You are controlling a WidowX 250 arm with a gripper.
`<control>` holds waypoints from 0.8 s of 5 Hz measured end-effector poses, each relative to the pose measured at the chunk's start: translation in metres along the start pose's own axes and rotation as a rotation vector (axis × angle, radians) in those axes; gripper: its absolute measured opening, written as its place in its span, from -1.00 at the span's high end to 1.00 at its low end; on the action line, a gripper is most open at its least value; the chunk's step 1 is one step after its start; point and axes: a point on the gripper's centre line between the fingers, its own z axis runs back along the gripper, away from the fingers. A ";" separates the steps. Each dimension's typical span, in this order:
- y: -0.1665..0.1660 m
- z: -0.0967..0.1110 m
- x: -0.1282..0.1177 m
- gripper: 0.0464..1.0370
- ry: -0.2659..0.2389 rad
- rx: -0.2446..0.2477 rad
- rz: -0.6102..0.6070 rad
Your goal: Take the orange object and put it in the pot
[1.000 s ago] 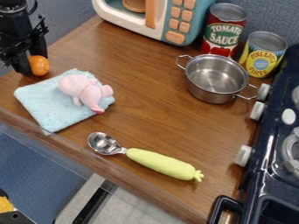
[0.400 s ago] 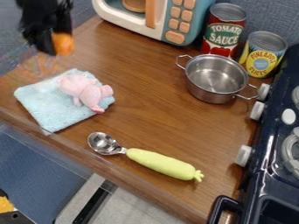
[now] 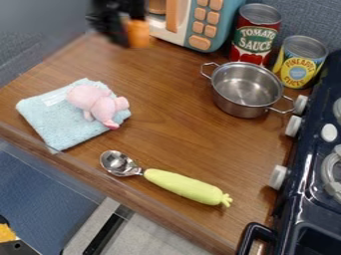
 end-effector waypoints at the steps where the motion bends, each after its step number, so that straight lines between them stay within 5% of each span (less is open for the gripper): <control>1: -0.019 -0.024 -0.051 -0.08 0.034 0.010 -0.059; 3: -0.040 -0.059 -0.108 -0.08 0.081 0.003 -0.133; 4: -0.051 -0.076 -0.110 -0.08 0.057 0.024 -0.120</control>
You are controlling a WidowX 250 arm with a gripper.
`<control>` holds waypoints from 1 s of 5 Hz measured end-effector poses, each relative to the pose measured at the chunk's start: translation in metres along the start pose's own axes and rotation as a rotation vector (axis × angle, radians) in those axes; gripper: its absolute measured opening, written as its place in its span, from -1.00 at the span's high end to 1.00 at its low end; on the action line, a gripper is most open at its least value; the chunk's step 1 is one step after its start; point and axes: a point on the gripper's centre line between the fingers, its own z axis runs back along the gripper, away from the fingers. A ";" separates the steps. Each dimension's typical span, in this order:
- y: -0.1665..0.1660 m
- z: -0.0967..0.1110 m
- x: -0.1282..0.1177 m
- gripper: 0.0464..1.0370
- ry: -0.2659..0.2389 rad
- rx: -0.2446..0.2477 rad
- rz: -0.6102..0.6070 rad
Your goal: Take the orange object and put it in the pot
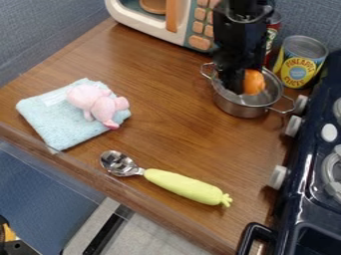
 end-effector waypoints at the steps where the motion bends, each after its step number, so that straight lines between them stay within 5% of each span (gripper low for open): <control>1: -0.009 -0.008 0.001 -0.08 -0.004 0.011 0.020; 2: -0.012 -0.013 0.003 -0.23 -0.008 0.045 0.012; 3: -0.013 -0.027 0.004 -0.80 -0.002 0.157 0.006; 5: -0.012 -0.022 0.011 -0.93 -0.054 0.191 -0.002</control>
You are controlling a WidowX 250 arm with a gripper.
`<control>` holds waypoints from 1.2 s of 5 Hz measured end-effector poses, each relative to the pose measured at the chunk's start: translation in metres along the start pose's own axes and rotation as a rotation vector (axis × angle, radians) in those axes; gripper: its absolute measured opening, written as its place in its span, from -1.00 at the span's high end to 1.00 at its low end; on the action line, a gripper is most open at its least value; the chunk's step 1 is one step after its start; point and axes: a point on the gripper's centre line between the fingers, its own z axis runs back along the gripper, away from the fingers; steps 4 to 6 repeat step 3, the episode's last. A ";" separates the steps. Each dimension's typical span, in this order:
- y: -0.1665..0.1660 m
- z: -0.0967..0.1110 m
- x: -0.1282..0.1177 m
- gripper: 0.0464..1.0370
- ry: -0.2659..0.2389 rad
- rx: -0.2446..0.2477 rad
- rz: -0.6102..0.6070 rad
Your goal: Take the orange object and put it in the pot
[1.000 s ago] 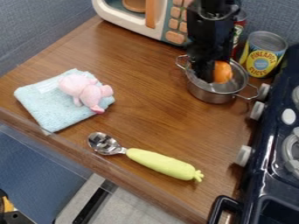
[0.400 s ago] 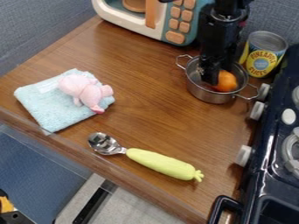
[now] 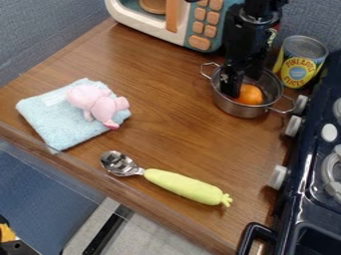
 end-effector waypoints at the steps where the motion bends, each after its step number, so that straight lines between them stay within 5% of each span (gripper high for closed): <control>1: -0.001 0.007 -0.001 -0.92 -0.026 -0.014 0.003; 2: -0.008 0.046 0.001 -0.92 -0.045 -0.154 0.031; 3: -0.001 0.065 0.004 -0.93 -0.058 -0.230 0.043; 6: -0.001 0.065 0.004 -0.93 -0.058 -0.230 0.043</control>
